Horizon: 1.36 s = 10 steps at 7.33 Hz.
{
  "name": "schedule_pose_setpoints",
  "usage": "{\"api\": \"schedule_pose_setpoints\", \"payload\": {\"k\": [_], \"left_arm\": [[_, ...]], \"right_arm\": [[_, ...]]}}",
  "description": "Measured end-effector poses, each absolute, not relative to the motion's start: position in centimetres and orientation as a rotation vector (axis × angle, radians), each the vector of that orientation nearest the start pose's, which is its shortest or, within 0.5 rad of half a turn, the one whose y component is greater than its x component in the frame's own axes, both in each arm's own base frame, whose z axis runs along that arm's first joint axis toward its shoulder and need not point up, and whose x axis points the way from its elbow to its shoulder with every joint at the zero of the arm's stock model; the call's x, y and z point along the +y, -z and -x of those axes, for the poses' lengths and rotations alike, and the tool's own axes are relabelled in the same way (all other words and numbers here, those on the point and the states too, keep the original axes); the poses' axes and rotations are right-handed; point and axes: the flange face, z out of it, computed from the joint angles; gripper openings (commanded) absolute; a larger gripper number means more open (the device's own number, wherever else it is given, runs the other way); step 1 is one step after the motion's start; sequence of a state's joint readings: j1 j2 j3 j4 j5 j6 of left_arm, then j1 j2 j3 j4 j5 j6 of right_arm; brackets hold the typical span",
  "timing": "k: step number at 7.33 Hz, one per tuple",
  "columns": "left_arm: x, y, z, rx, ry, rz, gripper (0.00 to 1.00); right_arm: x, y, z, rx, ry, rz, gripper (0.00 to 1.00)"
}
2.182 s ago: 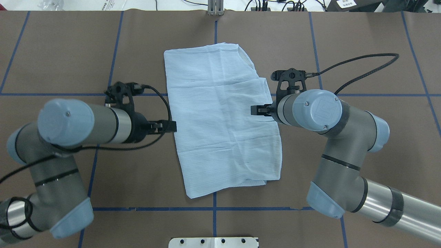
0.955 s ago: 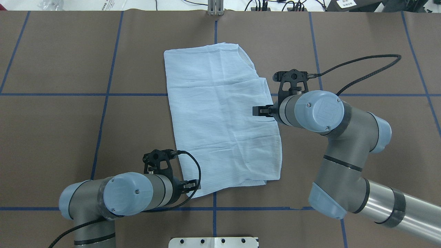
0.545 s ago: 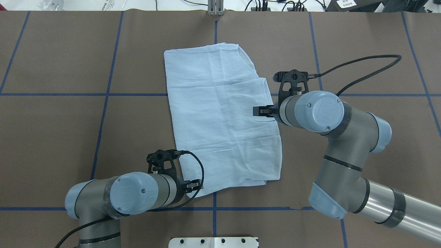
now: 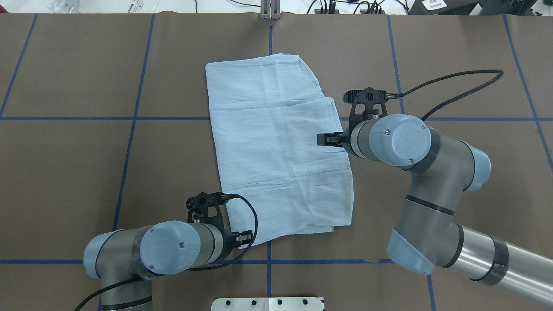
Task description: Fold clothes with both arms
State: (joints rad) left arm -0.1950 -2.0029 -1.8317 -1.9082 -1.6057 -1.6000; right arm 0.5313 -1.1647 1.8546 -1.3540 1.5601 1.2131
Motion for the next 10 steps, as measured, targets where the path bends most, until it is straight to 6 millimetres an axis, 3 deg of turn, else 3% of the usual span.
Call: {"api": "schedule_pose_setpoints", "payload": {"k": [4,10], "left_arm": [[-24.29,-26.20,-58.14,1.035,0.181,-0.050,0.48],[-24.25,-25.80,-58.24,1.043,0.178,-0.050,0.45]], "right_arm": [[-42.47,-28.59,45.83,-0.817,-0.166,-0.398,1.00],[-42.46,-28.58,45.84,-0.818,-0.165,-0.398,1.00]]}}
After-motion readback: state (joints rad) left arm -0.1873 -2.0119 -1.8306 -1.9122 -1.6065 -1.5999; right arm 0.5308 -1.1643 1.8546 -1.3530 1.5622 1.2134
